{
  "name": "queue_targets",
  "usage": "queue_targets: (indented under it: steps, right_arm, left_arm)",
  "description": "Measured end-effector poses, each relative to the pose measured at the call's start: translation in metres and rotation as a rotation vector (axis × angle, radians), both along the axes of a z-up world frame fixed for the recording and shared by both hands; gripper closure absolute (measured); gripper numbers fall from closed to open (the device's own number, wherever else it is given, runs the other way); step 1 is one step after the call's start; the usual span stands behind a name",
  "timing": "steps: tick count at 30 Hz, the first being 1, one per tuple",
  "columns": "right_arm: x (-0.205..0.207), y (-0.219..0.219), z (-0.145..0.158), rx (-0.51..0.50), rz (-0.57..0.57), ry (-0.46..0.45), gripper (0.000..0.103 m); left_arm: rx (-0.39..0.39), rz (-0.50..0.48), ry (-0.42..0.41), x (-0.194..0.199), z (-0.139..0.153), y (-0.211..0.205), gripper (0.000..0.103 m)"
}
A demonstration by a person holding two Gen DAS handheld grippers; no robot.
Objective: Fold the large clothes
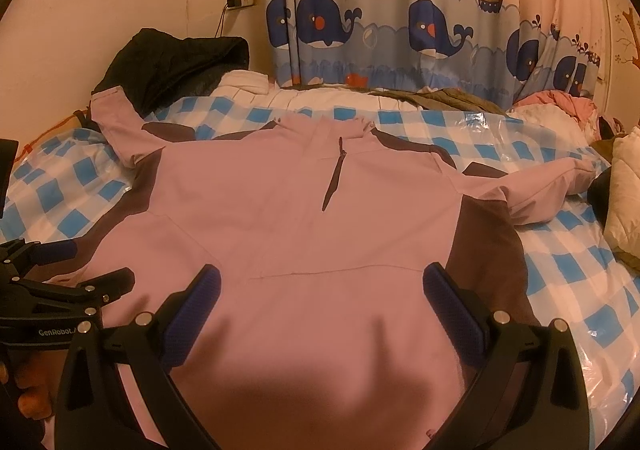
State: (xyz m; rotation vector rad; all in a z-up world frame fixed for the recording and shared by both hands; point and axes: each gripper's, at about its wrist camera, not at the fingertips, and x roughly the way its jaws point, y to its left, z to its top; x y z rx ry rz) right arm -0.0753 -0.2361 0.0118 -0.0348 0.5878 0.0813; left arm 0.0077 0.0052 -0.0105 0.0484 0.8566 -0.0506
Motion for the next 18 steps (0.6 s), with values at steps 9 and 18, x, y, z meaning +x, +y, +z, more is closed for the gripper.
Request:
queue_targets:
  steps: [9, 18]
  right_arm:
    - [0.0005, 0.0021, -0.0044, -0.003, 0.006, 0.011, 0.005]
    - [0.0003, 0.0027, -0.0053, -0.005, 0.007, 0.011, 0.005]
  left_arm:
    - [0.002, -0.001, 0.001, -0.0005, -0.0017, 0.0001, 0.008]
    - [0.000, 0.001, 0.004, -0.0001, -0.0031, 0.0008, 0.008]
